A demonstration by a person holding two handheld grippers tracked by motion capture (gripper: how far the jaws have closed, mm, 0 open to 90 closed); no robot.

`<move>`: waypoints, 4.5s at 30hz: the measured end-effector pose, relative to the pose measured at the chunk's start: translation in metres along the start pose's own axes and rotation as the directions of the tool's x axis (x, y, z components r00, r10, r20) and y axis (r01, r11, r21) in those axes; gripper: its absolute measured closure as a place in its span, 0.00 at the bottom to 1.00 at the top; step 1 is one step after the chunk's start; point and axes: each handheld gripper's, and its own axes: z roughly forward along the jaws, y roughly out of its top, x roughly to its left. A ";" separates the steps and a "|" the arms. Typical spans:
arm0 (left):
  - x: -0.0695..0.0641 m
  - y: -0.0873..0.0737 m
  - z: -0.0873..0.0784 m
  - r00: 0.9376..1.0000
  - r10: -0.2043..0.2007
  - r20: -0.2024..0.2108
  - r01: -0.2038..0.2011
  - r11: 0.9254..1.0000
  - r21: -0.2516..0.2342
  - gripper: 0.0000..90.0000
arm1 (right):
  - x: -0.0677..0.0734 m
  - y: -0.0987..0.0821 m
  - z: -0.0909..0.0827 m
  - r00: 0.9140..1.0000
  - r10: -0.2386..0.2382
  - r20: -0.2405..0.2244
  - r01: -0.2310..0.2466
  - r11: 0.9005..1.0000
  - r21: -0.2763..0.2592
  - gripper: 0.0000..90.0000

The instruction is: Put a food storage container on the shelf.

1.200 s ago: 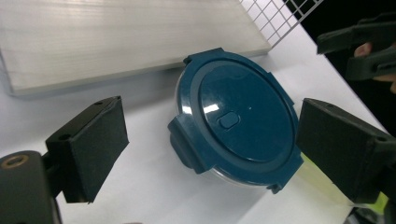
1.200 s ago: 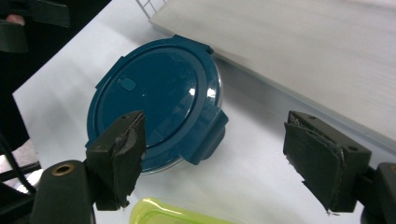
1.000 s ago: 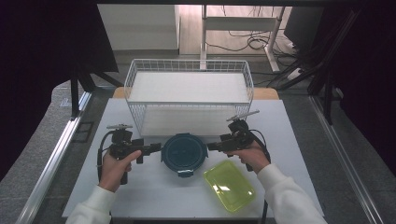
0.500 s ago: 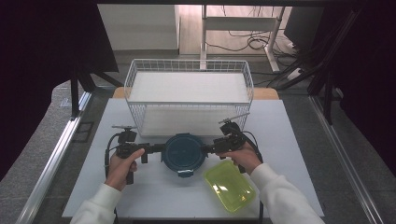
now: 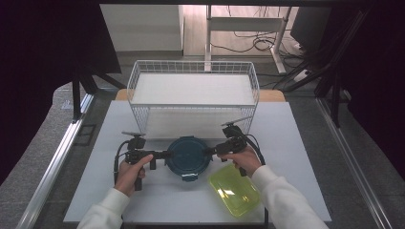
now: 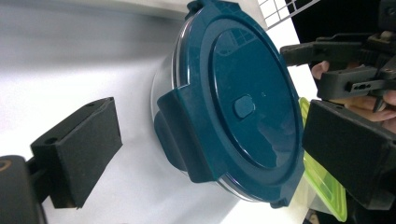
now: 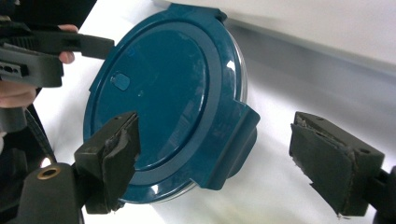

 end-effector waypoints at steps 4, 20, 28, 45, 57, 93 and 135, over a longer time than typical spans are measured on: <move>0.002 -0.002 0.007 1.000 -0.008 0.012 0.008 1.000 0.016 0.06 | -0.005 -0.003 0.007 1.000 0.027 -0.007 -0.027 0.999 0.023 0.18; 0.006 -0.006 0.019 0.998 -0.043 0.041 0.040 0.998 0.053 0.09 | -0.008 -0.001 0.023 0.996 0.079 -0.046 -0.076 0.995 0.068 0.18; 0.008 -0.007 0.024 0.995 -0.077 0.058 0.074 0.995 0.060 0.11 | -0.009 0.001 0.025 0.993 0.095 -0.065 -0.089 0.993 0.079 0.18; 0.007 -0.008 0.028 0.992 -0.111 0.057 0.108 0.992 0.060 0.26 | -0.011 0.001 0.032 0.986 0.107 -0.131 -0.091 0.988 0.125 0.27; 0.006 -0.008 0.022 0.990 -0.127 0.053 0.124 0.991 0.052 0.35 | -0.017 0.002 0.028 0.973 0.171 -0.158 -0.150 0.979 0.134 0.36; -0.015 -0.006 0.017 0.994 -0.098 0.045 0.098 0.995 0.015 0.44 | -0.011 0.001 0.003 0.976 0.170 -0.133 -0.167 0.985 0.035 0.45; -0.094 0.039 -0.031 0.997 0.043 0.059 -0.040 0.998 -0.039 0.44 | 0.042 0.028 -0.083 0.991 0.084 -0.107 -0.097 0.988 -0.121 0.45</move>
